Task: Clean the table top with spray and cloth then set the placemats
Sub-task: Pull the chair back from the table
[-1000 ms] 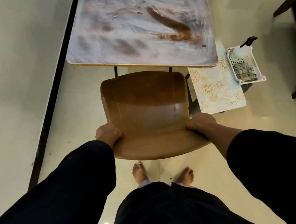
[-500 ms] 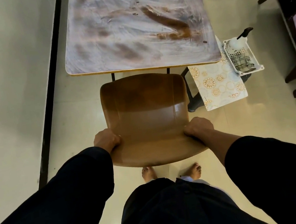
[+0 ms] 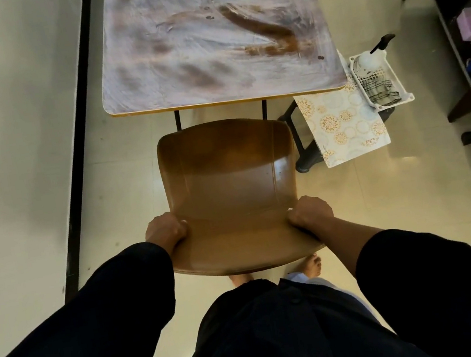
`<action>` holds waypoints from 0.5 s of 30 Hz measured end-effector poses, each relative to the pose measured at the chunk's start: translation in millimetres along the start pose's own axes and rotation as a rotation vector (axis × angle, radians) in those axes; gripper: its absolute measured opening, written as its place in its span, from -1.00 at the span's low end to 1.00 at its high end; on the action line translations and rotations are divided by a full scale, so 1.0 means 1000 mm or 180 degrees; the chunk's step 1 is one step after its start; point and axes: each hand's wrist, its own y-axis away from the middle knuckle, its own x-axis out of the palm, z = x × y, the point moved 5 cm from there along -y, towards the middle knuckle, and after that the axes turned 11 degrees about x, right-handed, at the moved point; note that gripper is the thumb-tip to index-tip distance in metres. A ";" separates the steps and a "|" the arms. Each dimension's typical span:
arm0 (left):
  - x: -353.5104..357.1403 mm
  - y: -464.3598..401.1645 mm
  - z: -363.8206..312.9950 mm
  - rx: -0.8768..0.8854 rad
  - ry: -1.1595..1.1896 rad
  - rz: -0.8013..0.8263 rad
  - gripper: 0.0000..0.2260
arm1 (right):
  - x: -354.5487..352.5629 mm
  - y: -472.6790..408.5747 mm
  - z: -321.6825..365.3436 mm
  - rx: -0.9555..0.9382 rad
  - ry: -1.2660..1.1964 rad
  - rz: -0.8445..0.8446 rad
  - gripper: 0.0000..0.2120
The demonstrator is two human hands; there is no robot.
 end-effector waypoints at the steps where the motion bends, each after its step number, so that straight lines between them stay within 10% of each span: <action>1: 0.000 0.004 -0.002 0.0018 -0.0007 -0.0004 -0.60 | 0.001 0.001 -0.001 0.0003 -0.0014 0.0001 -0.80; 15: 0.023 0.039 -0.049 0.0902 -0.0573 0.0783 -0.47 | 0.004 0.033 0.003 -0.1088 0.0367 0.0238 -0.59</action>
